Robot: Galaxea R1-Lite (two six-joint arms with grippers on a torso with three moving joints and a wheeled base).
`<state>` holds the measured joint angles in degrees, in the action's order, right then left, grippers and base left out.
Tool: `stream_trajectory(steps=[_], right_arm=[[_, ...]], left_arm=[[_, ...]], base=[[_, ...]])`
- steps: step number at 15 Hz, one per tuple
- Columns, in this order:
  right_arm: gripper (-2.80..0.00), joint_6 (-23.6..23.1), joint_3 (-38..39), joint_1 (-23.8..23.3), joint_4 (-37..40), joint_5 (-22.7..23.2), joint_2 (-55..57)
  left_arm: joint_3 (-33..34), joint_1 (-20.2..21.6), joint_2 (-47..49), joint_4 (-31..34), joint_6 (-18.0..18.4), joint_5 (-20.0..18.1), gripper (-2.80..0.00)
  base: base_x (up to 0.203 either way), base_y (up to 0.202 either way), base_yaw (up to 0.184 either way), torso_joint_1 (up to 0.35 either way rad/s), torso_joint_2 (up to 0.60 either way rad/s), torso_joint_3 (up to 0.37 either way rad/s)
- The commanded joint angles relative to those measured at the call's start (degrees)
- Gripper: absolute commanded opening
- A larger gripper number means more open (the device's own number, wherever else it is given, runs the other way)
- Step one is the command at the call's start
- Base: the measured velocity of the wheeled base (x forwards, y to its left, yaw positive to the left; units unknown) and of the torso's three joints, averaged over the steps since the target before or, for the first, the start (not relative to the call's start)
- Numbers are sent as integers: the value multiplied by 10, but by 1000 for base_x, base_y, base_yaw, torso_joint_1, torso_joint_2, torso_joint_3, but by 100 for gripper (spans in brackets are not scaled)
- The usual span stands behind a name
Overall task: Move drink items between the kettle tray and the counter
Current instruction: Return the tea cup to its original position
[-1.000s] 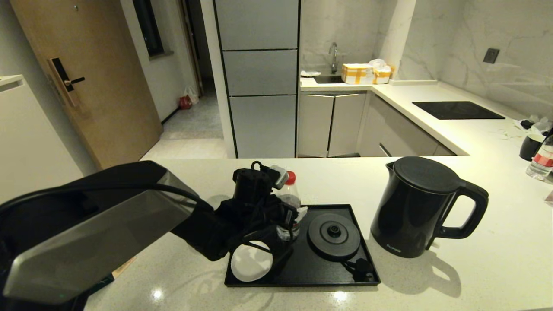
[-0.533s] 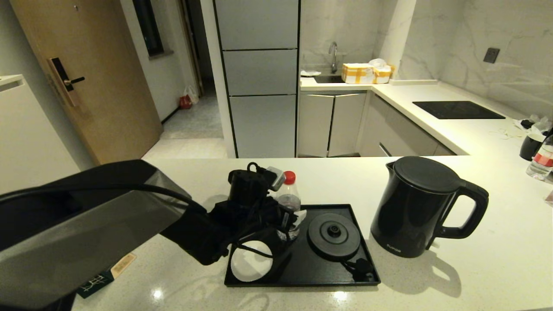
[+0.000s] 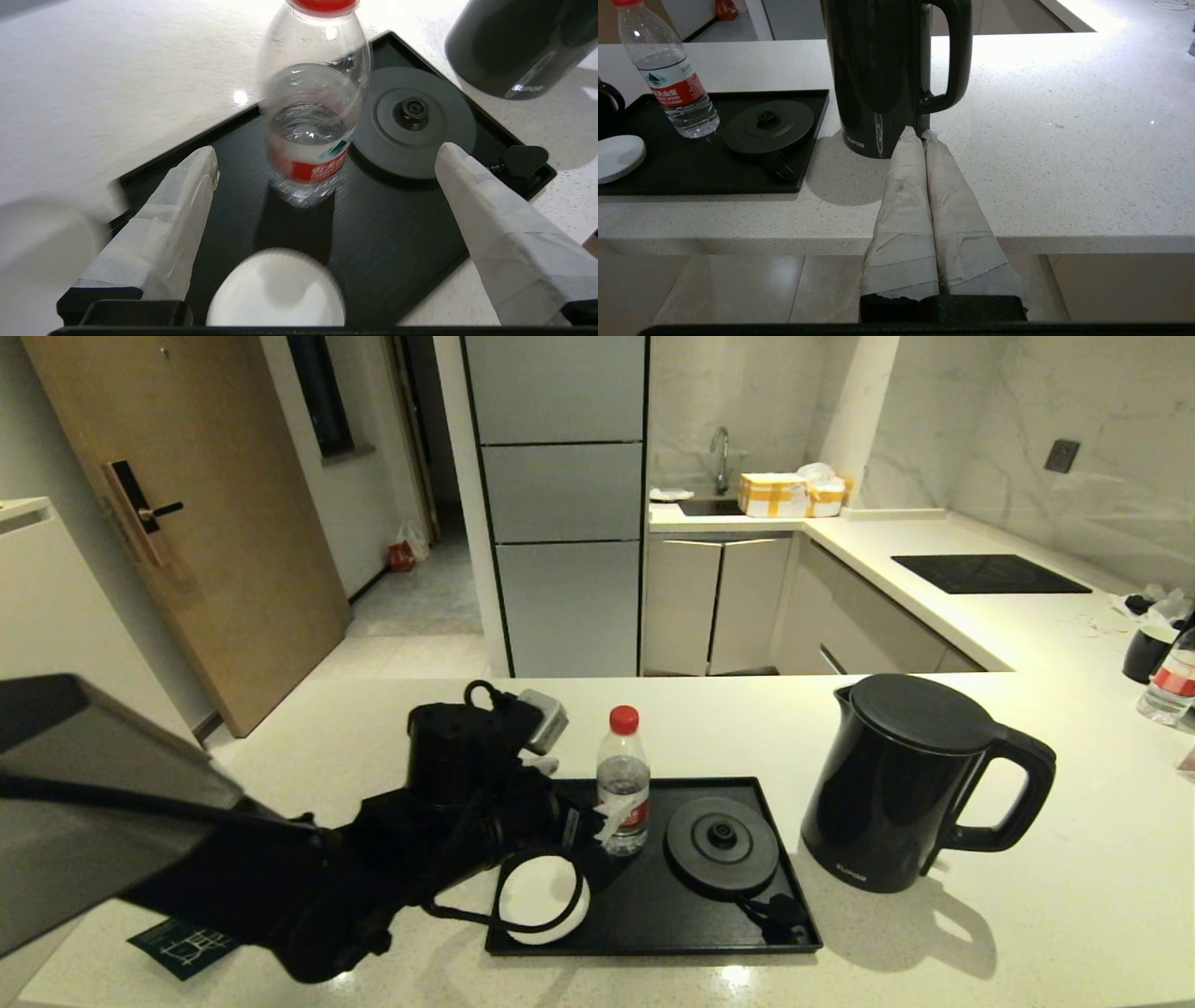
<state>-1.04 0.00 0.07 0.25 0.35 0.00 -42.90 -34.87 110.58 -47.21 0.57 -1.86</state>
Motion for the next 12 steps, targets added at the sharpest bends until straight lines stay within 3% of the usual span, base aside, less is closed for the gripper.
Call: stream_trajectory(steps=[1,4,6,9,10,12], right_arm=[[-280,0,1,0,0,0,1],[-280,0,1,0,0,0,0],[-280,0,1,0,0,0,0],[-280,0,1,0,0,0,0],[-280,0,1,0,0,0,1],[-280,0,1,0,0,1,1]], left_arm=[[40,12,-69,-3,0,20,0],[88,35,-117,-1,-25,69,0],[90,37,-118,-1,-28,71,0],[173,72,-162,-2,-45,83,0],[186,85,-170,-2,-48,87,-280],[217,105,-165,-3,-49,94,-280]], base=[[0,0,0,0,0,0],[0,0,0,0,0,0],[0,0,0,0,0,0],[0,0,0,0,0,0],[0,0,0,0,0,0],[0,0,0,0,0,0]])
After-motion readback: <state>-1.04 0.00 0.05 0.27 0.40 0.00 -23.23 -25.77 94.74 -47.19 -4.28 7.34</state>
